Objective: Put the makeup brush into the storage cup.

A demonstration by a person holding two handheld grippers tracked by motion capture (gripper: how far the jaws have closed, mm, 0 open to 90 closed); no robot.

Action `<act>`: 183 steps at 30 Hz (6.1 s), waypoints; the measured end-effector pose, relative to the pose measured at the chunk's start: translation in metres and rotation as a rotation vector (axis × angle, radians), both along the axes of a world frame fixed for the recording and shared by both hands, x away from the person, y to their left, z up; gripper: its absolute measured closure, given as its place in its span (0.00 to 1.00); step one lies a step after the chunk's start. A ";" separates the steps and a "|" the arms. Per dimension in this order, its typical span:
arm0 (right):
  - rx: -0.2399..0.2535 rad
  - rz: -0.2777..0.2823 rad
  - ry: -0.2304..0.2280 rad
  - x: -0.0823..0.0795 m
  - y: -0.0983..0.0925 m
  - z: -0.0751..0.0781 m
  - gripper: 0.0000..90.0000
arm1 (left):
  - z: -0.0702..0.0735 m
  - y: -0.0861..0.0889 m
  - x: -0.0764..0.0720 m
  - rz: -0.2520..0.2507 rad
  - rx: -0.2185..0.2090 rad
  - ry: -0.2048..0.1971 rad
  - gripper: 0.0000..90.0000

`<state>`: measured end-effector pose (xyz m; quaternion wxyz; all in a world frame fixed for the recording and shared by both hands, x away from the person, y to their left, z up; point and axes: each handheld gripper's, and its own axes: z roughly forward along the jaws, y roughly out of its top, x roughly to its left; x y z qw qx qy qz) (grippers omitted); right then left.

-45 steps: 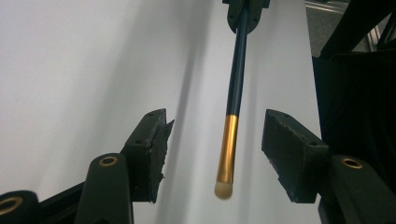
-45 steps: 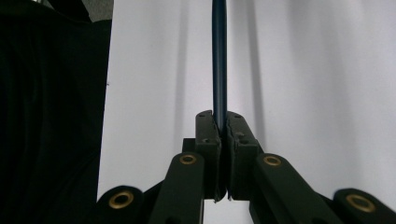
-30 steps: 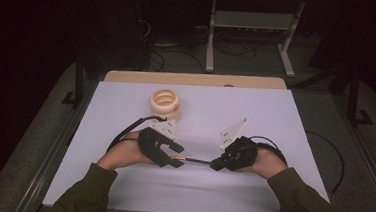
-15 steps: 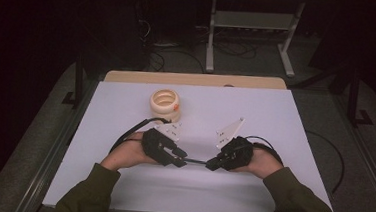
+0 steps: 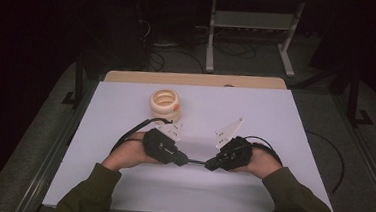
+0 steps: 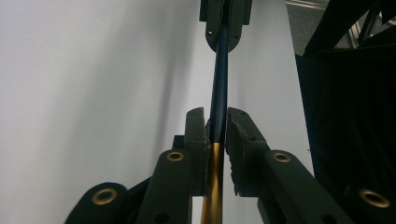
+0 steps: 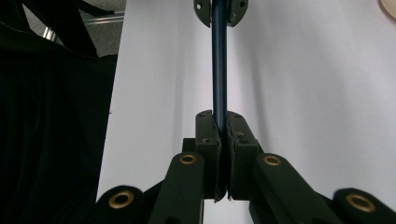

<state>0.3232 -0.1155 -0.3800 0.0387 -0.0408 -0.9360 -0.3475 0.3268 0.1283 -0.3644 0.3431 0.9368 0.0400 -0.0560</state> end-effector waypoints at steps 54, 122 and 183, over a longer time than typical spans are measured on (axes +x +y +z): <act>-0.287 0.151 -0.019 0.006 0.049 0.033 0.85 | 0.000 -0.006 -0.004 -0.032 0.042 0.014 0.93; -0.261 0.111 -0.032 0.006 0.050 0.026 0.93 | 0.004 0.002 -0.002 -0.002 -0.010 -0.007 0.65; 0.281 -0.213 -0.013 0.004 -0.001 -0.009 0.93 | 0.009 0.025 0.011 0.239 -0.313 -0.042 0.78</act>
